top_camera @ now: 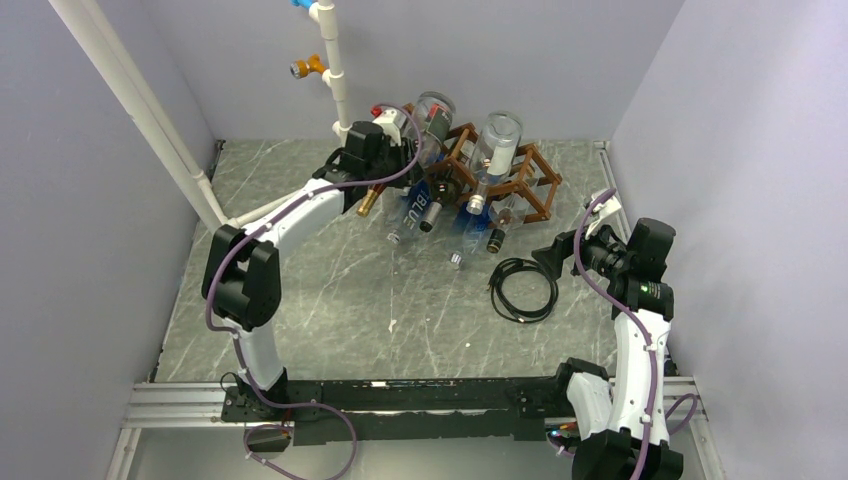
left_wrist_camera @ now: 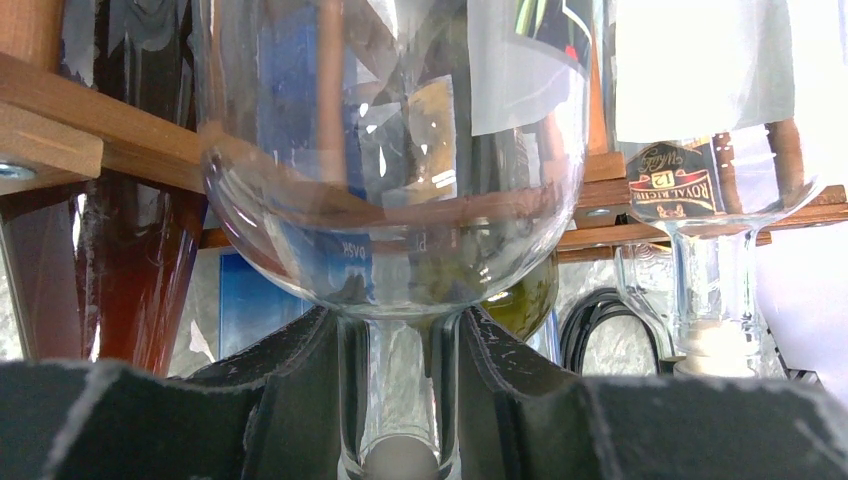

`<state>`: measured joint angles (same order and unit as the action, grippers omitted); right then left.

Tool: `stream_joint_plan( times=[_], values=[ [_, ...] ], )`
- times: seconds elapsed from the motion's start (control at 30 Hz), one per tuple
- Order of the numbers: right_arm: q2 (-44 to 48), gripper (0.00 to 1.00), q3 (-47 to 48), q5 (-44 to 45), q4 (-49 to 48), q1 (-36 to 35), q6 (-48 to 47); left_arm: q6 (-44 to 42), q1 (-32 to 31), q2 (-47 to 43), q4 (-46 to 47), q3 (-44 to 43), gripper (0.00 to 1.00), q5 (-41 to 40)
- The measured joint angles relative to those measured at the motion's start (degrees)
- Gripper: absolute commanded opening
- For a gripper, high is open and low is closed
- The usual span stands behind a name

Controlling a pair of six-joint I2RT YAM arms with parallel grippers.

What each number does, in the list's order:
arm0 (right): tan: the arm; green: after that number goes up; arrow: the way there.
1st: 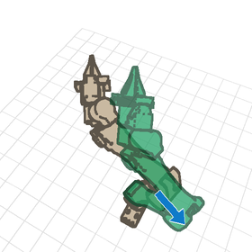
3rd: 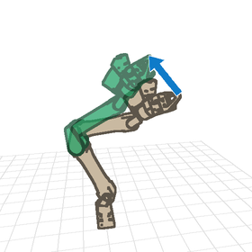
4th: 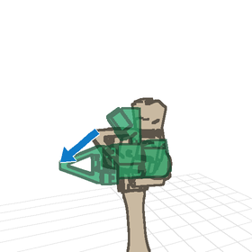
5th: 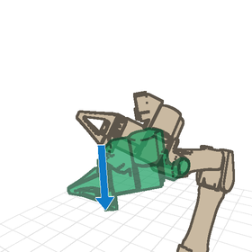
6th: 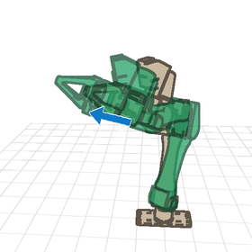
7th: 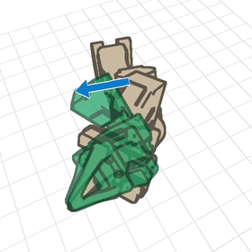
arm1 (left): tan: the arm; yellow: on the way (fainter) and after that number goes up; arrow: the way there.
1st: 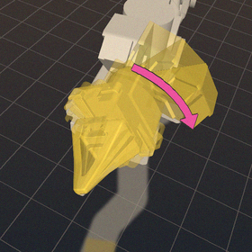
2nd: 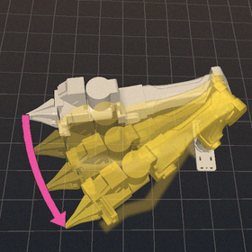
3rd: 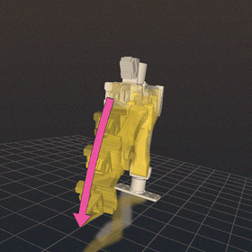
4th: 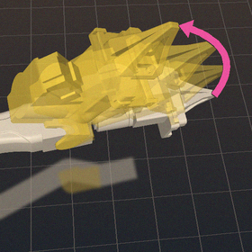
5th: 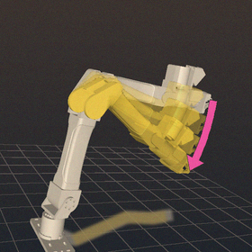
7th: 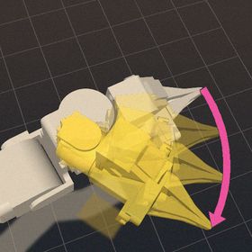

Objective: Take the wine bottle off the wine rack
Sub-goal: Pick up the wine bottle from the wine rack.

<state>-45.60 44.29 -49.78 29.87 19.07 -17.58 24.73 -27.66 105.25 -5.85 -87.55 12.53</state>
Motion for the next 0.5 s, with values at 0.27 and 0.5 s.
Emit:
stream_joint_plan(
  times=[0.27,0.5],
  values=[
    [0.0,1.0,0.0,0.0,0.0,-0.1,0.0,0.0,-0.1,-0.9,0.4,1.1,0.0,-0.4],
    [0.0,1.0,0.0,0.1,0.0,-0.3,-0.1,0.5,-0.1,-0.9,0.7,1.2,0.0,-0.5]
  ],
)
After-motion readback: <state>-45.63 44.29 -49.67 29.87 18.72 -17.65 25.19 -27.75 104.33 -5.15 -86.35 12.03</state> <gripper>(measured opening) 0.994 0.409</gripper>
